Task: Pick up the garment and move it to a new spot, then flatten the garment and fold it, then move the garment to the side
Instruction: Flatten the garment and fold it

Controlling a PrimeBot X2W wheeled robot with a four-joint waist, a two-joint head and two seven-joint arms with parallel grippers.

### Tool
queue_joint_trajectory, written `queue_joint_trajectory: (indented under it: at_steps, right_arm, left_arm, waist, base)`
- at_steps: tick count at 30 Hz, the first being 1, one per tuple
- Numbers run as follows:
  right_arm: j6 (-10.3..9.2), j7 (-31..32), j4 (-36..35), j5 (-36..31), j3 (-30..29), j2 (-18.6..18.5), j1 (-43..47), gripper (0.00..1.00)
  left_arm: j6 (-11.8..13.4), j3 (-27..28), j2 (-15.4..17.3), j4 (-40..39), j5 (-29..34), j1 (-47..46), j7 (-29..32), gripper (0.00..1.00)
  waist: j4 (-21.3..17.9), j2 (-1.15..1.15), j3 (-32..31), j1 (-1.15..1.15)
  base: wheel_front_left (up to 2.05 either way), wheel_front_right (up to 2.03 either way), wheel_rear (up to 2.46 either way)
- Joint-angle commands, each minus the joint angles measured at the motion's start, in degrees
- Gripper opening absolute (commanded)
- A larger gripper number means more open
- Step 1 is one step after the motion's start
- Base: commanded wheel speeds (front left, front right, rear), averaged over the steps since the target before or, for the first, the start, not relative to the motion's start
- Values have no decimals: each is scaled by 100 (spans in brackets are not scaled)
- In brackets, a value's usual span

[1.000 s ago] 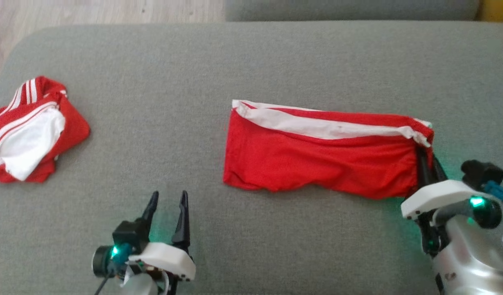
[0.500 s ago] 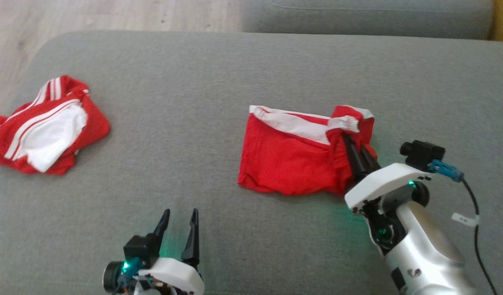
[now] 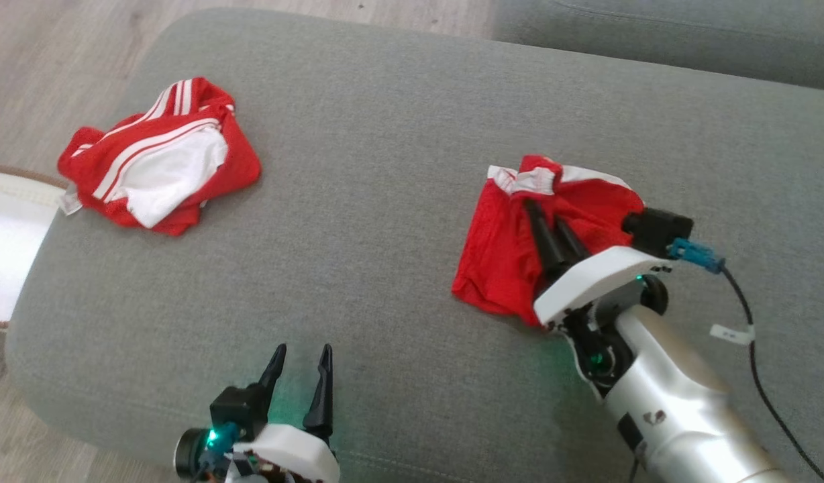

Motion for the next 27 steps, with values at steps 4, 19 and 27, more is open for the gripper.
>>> queue_joint_trajectory:
  at_steps: [4, 19, 27]
  right_arm:
    - [-4, -360, 32, 232, 546, 109, -241, 100]
    - [-4, -666, -519, -2096, -1147, 70, 338, 100]
    - [-4, -667, -1317, -3276, -1968, 107, 1360, 100]
  left_arm:
    - [85, 303, 41, -154, -35, -186, -30, 100]
    - [147, 1015, 41, -1022, 757, -273, -30, 100]
    - [126, 1182, 41, -1314, 1084, 67, -30, 100]
  waist:
    - [-111, 0, -8, 0]
    - [-1054, 0, -146, 0]
    - [-1250, 0, -354, 0]
  base:
    - [0, 0, 0]
    - [0, 0, 0]
    - [0, 0, 0]
